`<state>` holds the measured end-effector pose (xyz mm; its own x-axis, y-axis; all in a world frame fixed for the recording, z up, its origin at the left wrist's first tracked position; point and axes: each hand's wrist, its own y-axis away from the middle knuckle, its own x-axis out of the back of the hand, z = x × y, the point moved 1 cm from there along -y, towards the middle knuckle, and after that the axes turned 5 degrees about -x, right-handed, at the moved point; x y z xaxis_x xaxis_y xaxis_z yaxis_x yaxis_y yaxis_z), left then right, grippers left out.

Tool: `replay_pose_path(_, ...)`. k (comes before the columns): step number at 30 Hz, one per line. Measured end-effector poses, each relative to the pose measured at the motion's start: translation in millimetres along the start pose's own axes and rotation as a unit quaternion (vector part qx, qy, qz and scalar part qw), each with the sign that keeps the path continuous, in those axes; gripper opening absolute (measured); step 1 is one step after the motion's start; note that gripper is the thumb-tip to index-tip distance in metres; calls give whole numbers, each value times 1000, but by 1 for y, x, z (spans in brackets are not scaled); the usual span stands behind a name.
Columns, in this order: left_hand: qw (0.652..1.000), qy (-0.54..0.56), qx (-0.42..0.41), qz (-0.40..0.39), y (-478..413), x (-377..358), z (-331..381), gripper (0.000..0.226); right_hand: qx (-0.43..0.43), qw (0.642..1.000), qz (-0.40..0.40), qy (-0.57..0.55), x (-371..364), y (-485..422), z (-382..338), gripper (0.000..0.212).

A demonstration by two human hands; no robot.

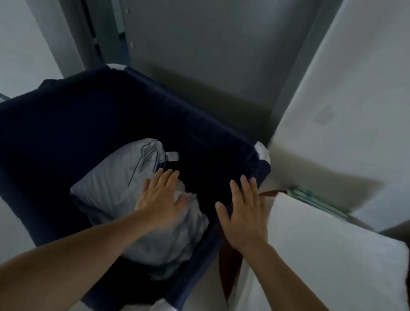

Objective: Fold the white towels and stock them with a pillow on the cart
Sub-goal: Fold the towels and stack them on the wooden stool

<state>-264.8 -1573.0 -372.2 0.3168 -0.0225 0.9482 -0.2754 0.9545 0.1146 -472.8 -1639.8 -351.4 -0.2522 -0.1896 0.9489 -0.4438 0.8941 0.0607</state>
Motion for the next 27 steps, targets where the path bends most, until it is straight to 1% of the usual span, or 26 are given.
replay_pose_path(2,1000,2,23,-14,-18,4,-55,72,10,999,-32,11,-24,-29,-41,71)
replay_pose_path(4,999,3,44,-25,-37,6,-106,72,-2,996,-89,21,-55,-56,-74,67)
replay_pose_path(6,997,13,62,-38,-54,4,-149,73,-15,988,-151,23,-88,-79,-99,69)
replay_pose_path(9,996,12,71,-59,-78,-12,-198,73,-57,972,-226,1,-140,-103,-119,71)
replay_pose_path(11,994,4,73,-86,-94,-33,-221,73,-92,962,-257,-14,-177,-116,-122,72)
replay_pose_path(14,989,10,77,-127,-118,-75,-245,72,-148,946,-282,-55,-238,-139,-115,73)
replay_pose_path(18,987,34,68,-142,-139,-145,-274,70,-220,916,-323,-94,-325,-170,-95,76)
replay_pose_path(21,984,29,68,-162,-152,-197,-298,70,-277,897,-325,-116,-392,-190,-78,83)
replay_pose_path(24,983,31,65,-171,-164,-245,-322,72,-325,878,-330,-120,-455,-204,-65,80)
replay_pose_path(27,981,45,74,-172,-169,-277,-333,81,-376,871,-296,-114,-501,-214,-55,81)
